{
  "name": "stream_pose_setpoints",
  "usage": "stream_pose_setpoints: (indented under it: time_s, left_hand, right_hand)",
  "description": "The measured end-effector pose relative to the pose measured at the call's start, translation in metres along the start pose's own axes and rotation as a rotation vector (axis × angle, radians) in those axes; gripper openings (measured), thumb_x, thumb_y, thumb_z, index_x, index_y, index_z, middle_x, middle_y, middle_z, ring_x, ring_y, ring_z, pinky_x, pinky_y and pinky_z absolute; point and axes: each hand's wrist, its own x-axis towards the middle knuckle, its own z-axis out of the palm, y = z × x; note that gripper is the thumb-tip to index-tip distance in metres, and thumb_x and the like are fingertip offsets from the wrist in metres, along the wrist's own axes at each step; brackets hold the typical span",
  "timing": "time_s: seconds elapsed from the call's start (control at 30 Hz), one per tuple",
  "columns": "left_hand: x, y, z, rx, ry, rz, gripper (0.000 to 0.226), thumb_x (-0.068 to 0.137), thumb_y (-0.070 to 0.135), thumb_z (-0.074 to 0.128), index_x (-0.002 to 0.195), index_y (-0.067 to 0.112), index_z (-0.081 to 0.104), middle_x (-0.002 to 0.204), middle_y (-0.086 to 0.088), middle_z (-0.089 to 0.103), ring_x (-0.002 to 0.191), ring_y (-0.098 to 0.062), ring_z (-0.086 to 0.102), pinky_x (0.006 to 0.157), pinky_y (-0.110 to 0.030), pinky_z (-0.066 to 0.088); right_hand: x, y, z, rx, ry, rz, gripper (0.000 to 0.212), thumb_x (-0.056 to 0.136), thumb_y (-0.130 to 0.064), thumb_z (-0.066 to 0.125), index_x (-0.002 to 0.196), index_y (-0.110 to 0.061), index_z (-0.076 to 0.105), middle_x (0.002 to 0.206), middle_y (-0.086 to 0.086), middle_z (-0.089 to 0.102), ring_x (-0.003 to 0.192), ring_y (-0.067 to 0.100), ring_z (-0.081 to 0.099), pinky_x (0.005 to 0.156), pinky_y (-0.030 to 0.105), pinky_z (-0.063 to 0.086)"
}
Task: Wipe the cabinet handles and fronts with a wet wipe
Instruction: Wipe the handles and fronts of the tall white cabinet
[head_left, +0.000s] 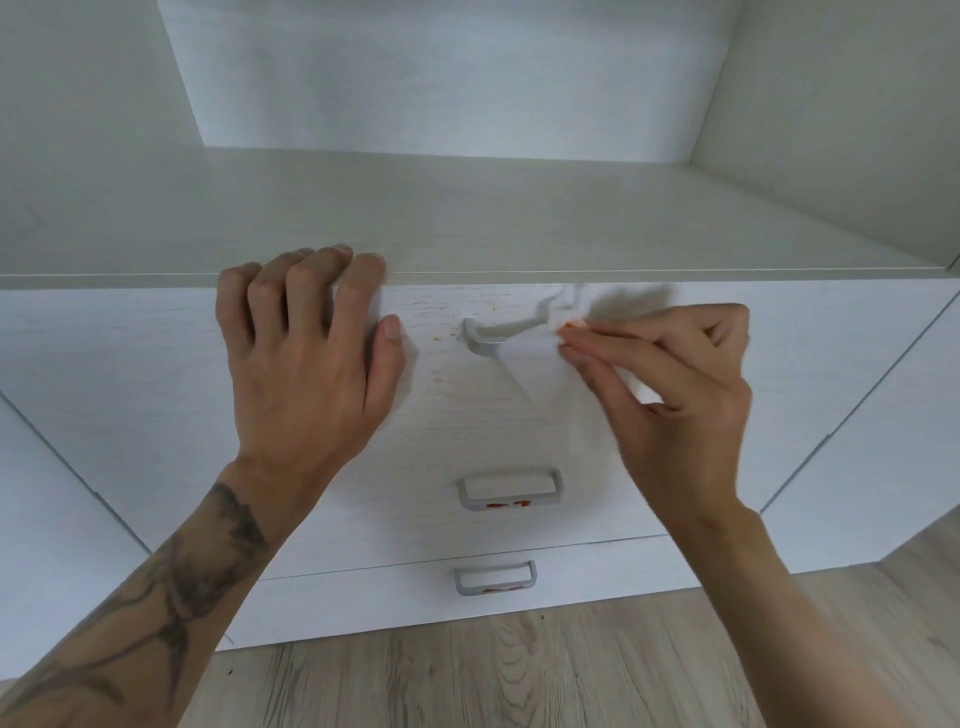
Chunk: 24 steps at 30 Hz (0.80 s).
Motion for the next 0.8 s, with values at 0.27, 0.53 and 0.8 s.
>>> stream_pose_setpoints:
  time_s: [0.27,0.53,0.8]
  left_hand:
    - [0.0,0.001,0.002,0.005,0.006,0.0,0.04,0.109,0.032,0.044,0.137,0.008,0.058,0.131,-0.018,0.059,0.118,-0.037,0.05,0.112,-0.05,0.028]
    - [0.0,0.001,0.001,0.006,-0.005,-0.009,0.04,0.109,0.032,0.043,0.137,0.007,0.057,0.13,-0.019,0.059,0.118,-0.038,0.05,0.11,-0.053,0.031]
    - [0.0,0.002,0.001,-0.004,-0.007,-0.012,0.039,0.108,0.032,0.045,0.136,0.008,0.057,0.131,-0.019,0.058,0.118,-0.038,0.05,0.11,-0.054,0.032]
  right_hand:
    - [-0.002,0.007,-0.016,0.084,0.099,0.355,0.008,0.102,-0.011,0.071,0.105,-0.013,0.078,0.103,0.002,0.074,0.088,0.004,0.061,0.077,0.016,0.044]
    - [-0.006,-0.002,-0.007,0.33,0.004,0.433,0.019,0.094,-0.011,0.079,0.113,-0.012,0.079,0.112,0.006,0.074,0.1,0.014,0.072,0.091,0.031,0.059]
    - [-0.008,-0.004,-0.009,0.27,0.048,0.374,0.032,0.095,-0.011,0.08,0.124,-0.02,0.072,0.105,-0.004,0.074,0.097,0.013,0.072,0.089,0.025,0.057]
